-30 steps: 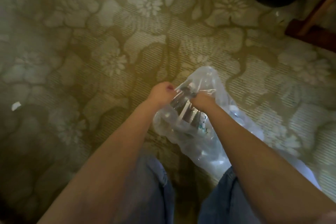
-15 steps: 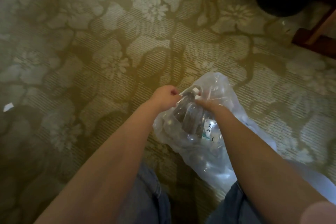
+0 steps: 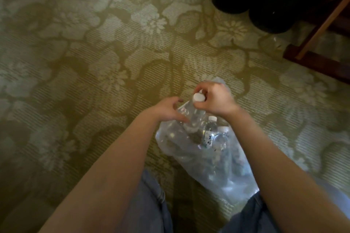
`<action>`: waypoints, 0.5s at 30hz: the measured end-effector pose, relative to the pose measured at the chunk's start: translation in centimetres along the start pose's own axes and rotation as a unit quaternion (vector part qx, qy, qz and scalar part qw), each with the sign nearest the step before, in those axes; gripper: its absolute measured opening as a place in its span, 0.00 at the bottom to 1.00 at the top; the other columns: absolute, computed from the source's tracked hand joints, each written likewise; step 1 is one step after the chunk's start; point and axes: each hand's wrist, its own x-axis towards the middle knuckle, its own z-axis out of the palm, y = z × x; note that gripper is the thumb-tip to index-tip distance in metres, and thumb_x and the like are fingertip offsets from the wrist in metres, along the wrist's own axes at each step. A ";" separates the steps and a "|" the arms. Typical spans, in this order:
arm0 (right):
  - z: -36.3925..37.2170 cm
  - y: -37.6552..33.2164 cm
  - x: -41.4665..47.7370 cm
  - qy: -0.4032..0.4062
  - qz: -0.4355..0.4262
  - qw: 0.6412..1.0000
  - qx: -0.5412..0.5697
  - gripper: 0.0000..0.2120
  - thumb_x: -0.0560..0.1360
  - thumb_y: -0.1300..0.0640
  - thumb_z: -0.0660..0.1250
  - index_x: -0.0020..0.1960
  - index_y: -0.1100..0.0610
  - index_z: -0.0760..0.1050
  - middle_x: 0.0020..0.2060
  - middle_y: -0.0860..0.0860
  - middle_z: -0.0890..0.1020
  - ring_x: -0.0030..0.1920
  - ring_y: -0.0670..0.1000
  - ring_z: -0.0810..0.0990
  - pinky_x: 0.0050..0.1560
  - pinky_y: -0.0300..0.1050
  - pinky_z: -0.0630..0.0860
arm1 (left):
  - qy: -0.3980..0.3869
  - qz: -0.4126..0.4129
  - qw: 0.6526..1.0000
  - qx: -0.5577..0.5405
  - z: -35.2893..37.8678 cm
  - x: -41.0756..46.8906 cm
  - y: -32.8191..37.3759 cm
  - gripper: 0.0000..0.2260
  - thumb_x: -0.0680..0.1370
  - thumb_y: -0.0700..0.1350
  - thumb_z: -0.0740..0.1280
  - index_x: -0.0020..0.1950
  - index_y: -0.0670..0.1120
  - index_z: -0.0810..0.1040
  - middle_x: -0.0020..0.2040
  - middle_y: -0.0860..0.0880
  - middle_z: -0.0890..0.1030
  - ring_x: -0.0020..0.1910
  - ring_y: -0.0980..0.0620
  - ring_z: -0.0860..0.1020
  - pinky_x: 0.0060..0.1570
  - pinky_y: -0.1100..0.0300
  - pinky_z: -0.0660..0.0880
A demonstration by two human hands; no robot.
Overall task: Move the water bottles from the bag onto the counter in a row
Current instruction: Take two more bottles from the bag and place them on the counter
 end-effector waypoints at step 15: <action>6.1 -2.0 1.6 -0.058 0.189 0.969 0.146 0.12 0.77 0.52 0.60 0.48 0.59 0.78 0.44 0.57 0.82 0.48 0.58 0.81 0.49 0.48 0.75 | 0.288 -0.052 0.876 -0.383 -4.2 -0.6 -0.7 0.28 0.59 0.50 0.79 0.57 0.47 0.77 0.47 0.52 0.82 0.45 0.54 0.81 0.40 0.61 0.75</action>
